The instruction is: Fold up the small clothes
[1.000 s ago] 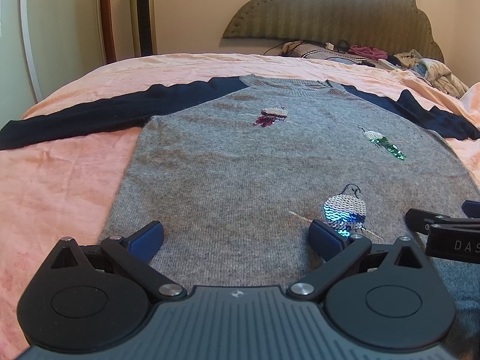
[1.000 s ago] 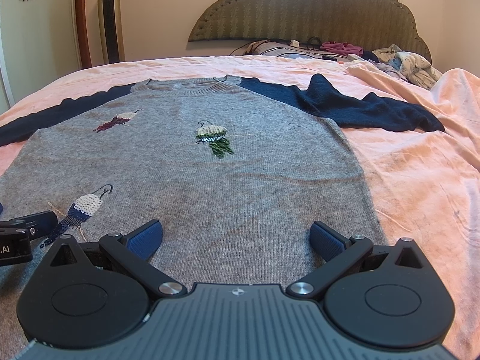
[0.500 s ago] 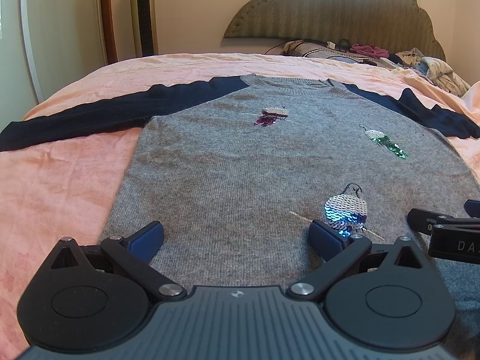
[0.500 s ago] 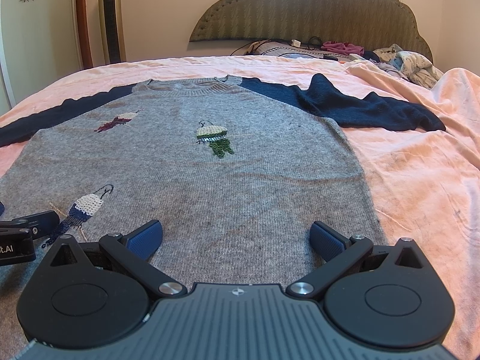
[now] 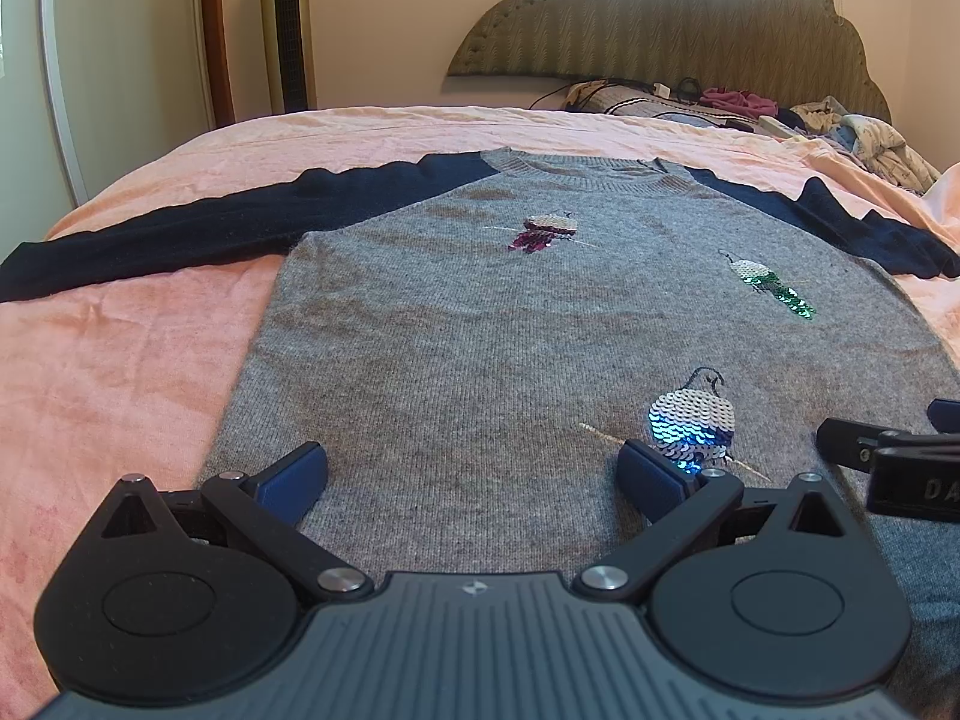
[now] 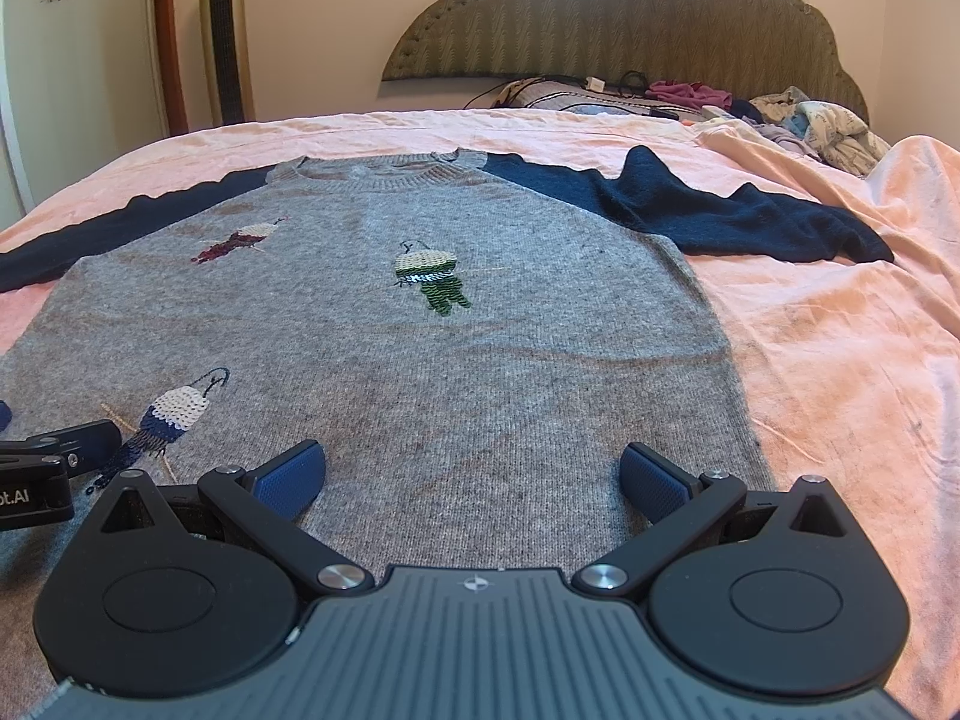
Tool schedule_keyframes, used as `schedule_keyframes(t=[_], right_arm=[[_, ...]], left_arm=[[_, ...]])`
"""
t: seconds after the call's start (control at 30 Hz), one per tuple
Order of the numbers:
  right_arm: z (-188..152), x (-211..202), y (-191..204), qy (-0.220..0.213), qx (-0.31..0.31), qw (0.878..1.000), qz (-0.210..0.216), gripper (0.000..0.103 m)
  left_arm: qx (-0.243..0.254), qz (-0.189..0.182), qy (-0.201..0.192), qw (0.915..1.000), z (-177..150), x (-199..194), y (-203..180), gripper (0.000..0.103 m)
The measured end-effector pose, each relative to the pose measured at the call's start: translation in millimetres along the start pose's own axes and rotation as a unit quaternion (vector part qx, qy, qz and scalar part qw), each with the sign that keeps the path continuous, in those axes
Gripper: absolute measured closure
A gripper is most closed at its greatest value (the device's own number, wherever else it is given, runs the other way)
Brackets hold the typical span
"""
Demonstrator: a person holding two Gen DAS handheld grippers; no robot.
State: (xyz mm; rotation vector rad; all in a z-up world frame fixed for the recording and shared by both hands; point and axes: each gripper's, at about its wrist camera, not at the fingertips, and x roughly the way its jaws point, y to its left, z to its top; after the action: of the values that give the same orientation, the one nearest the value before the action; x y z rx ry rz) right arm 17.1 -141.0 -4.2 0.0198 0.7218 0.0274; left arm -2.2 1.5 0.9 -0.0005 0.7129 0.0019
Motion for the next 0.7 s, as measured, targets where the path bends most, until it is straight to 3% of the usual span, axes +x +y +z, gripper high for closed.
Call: schedule_keyframes(t=[0.1, 0.23, 0.3, 0.4, 0.53, 0.6, 0.7], right_arm=[[19.4, -2.8, -24.2, 0.003, 0.026, 0.998, 0.049, 0.000], [65.4, -23.5, -93.7, -0.098, 0.097, 0.989, 0.054, 0.000], [89.2, -19.0, -143.2, -0.111, 0.155, 0.980, 0.052, 0.000], [107.3, 0.6, -228.9, -0.130, 0.269, 0.954, 0.028, 0.000], [112.8, 45.4, -312.8, -0.091, 0.364, 0.927, -0.025, 0.000], [106.2, 66.7, -341.2, -0.074, 0.422, 0.903, -0.029, 0.000], [92.8, 90.5, -367.7, -0.081, 0.498, 0.863, 0.000, 0.004]], left_arm=[[0.000, 0.000, 0.000, 1.0000, 0.2, 0.2, -0.2, 0.000], [0.000, 0.000, 0.000, 1.0000, 0.0, 0.0, -0.3, 0.000], [0.000, 0.000, 0.000, 1.0000, 0.1, 0.1, -0.3, 0.000], [0.000, 0.000, 0.000, 1.0000, 0.1, 0.0, -0.2, 0.000], [0.000, 0.000, 0.000, 1.0000, 0.0, -0.1, -0.3, 0.000], [0.000, 0.000, 0.000, 1.0000, 0.1, -0.1, -0.3, 0.000], [0.000, 0.000, 0.000, 1.0000, 0.1, -0.1, -0.4, 0.000]])
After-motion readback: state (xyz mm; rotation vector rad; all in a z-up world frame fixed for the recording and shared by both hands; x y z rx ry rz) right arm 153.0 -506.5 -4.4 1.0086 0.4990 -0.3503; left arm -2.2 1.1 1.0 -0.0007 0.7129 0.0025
